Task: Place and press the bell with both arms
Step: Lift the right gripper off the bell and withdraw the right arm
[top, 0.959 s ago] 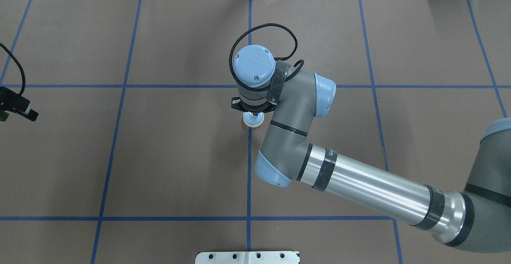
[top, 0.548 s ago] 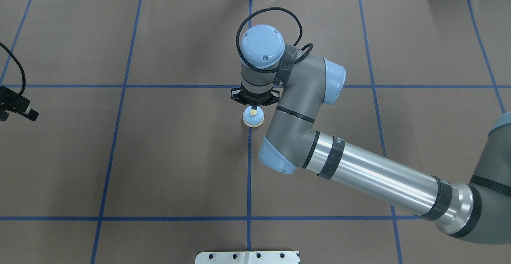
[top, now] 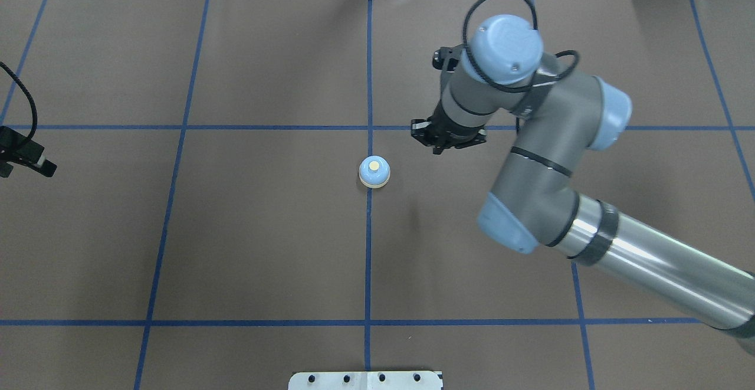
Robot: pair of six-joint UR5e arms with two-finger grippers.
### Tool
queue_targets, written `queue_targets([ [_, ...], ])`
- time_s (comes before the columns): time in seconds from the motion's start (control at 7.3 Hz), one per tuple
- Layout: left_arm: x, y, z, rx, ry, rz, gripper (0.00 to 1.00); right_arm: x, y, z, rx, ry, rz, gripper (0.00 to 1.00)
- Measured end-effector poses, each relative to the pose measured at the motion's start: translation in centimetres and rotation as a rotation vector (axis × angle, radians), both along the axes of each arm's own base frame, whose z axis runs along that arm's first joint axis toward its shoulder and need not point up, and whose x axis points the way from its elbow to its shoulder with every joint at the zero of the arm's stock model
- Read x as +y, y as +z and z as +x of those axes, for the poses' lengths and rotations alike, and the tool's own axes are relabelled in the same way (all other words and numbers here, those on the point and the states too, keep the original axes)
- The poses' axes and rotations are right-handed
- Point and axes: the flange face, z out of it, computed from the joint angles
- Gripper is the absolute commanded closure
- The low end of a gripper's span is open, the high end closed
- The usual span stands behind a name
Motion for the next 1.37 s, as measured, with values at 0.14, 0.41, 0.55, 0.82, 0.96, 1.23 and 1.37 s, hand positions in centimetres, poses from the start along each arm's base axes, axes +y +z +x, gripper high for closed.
queue_targets([
  [0.14, -0.1, 0.1, -0.8, -0.002, -0.015, 0.002, 0.04, 0.5, 2.8, 5.5, -0.006, -0.003, 0.009, 0.57],
  [0.41, -0.3, 0.9, -3.3, -0.013, -0.049, 0.023, 0.01, 1.0, 9.8, 17.8, 0.032, -0.01, 0.06, 0.0],
  [0.55, -0.1, 2.0, -5.7, -0.029, -0.07, 0.051, 0.01, 1.0, 13.3, 24.3, 0.056, -0.011, 0.079, 0.0],
  [0.82, 1.3, 6.1, -11.3, -0.101, -0.077, 0.148, 0.01, 1.5, 22.0, 36.8, 0.107, -0.083, 0.153, 0.0],
  [0.96, 2.6, 9.4, -14.3, -0.149, -0.051, 0.208, 0.01, 2.4, 27.1, 42.6, 0.133, -0.126, 0.187, 0.0],
  [1.23, 4.2, 14.5, -19.2, -0.19, -0.01, 0.282, 0.01, 5.3, 34.3, 49.4, 0.162, -0.186, 0.217, 0.0],
  [1.37, 4.7, 15.8, -20.5, -0.198, -0.004, 0.298, 0.01, 6.7, 36.1, 51.2, 0.167, -0.187, 0.218, 0.0],
])
